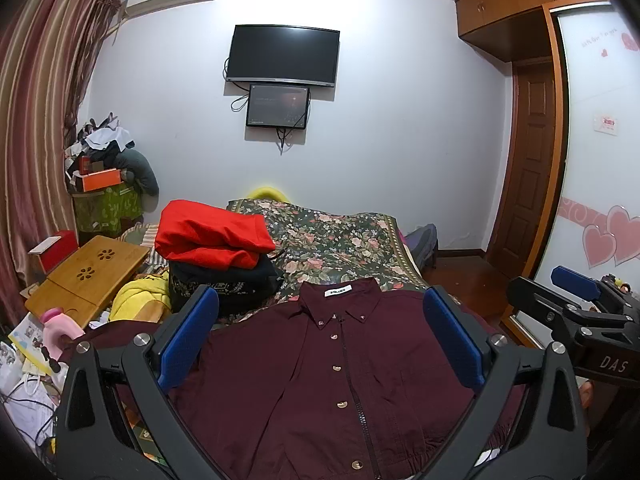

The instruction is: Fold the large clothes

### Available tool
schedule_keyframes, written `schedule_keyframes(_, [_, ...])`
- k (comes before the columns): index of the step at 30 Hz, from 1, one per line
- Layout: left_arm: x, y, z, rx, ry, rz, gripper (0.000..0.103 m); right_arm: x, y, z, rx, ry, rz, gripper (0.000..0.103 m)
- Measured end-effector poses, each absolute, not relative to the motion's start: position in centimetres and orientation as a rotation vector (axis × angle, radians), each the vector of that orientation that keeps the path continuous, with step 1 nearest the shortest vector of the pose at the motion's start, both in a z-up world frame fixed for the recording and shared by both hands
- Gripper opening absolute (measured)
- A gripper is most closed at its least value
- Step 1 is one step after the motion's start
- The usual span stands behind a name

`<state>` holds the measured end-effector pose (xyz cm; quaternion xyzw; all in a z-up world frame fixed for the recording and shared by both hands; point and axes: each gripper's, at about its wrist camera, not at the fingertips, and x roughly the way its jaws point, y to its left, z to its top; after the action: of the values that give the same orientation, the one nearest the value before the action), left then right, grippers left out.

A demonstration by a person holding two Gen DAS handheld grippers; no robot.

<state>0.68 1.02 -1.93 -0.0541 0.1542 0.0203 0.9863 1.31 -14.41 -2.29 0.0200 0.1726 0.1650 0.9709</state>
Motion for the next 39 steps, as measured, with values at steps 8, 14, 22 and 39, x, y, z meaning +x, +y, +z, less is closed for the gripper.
schedule_keyframes(8, [0.7,0.9,-1.9,-0.108,0.310,0.041,0.103,1.4,-14.5,-2.2,0.041,0.351,0.334,0.101])
schedule_keyframes(14, [0.8,0.9,-1.9,-0.110,0.312,0.041,0.103,1.5,-14.5,-2.2,0.040,0.352,0.333,0.101])
schedule_keyframes(22, [0.8,1.0,-2.0,-0.110,0.314,0.041,0.103,1.5,-14.8,-2.3,0.040,0.354,0.335,0.101])
schedule_keyframes(39, [3.6,6.2,-2.7,-0.158,0.337,0.173,0.103,4.0,-14.5,-3.3,0.023,0.415,0.320,0.101])
